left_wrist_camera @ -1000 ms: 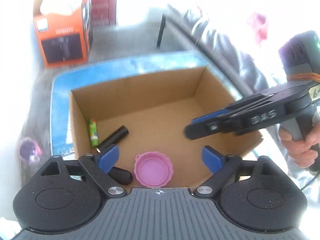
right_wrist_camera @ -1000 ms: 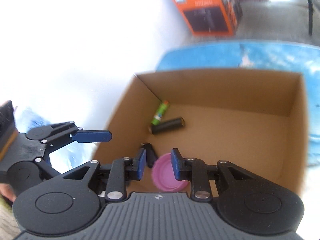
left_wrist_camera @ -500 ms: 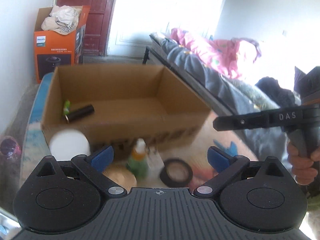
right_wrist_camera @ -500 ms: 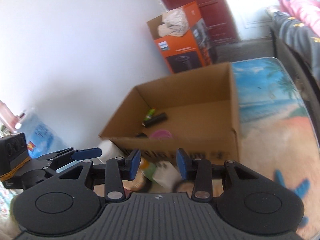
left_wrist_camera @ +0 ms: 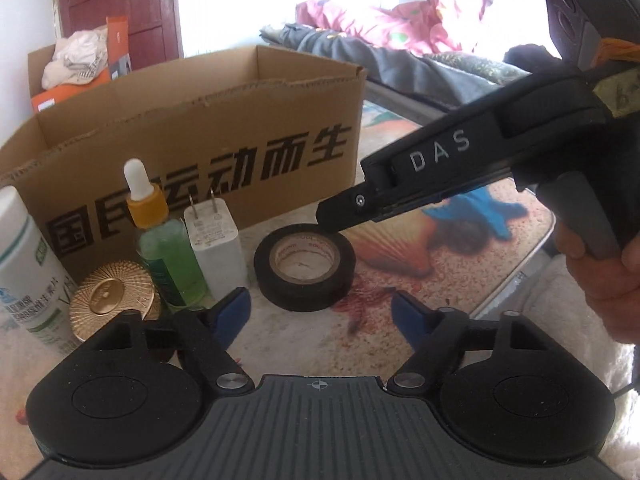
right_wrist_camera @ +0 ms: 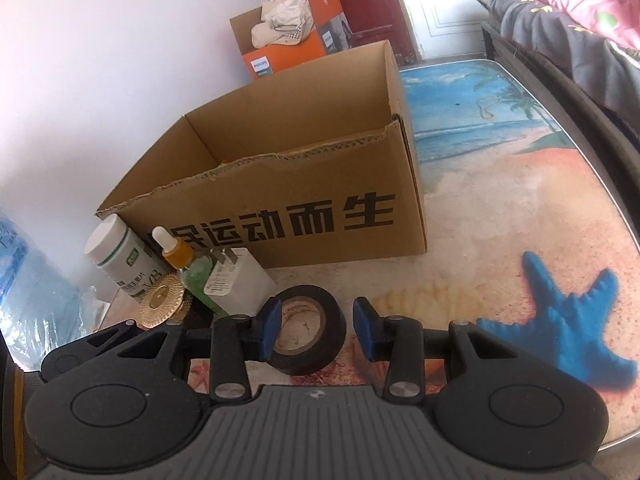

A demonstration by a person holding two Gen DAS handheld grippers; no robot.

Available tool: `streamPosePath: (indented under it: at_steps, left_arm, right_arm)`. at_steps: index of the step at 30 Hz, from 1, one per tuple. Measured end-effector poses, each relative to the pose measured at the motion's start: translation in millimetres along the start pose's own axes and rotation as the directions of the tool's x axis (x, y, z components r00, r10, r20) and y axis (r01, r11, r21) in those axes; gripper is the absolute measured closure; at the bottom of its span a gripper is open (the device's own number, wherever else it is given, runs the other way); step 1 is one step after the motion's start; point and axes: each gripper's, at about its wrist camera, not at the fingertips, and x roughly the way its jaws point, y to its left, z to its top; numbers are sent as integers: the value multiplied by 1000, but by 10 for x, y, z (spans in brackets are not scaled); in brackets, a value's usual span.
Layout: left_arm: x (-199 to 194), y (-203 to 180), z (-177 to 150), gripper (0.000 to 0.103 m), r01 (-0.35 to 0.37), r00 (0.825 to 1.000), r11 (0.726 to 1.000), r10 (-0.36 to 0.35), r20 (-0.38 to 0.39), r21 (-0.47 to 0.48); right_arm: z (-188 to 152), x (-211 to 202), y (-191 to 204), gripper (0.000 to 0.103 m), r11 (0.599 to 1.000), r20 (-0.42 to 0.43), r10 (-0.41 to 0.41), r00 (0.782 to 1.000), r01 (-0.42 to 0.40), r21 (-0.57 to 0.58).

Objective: Organize rigid objects
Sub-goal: 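Move the right gripper back to the black electrical tape roll, then grasp the black tape roll by its rim with the right gripper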

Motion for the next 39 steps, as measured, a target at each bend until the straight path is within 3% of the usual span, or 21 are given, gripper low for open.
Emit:
streamPosePath:
  at_steps: [11,29,34,39]
  left_arm:
    - [137,89,-1,37,22,1000,999,-22,4,-44]
    - [-203,47,-229,38,96,995,994,-96,-9,-48]
    - [-232,8,-213,37,48,999,999,-48,5,-8]
    - [-98,28,-187,36,58,998,998,-58,-31,-3]
  right_arm:
    - [-13,267,47,73,999,-48,-11,999,9,-47]
    - [-364,-52,141,73,1000,-64,8,998,-8,-14]
    - [-354,-96,87,73,1000,-44,-8,999,8,-10]
    - [-340,-88,69,73,1000,-44,-13,999,12,-15]
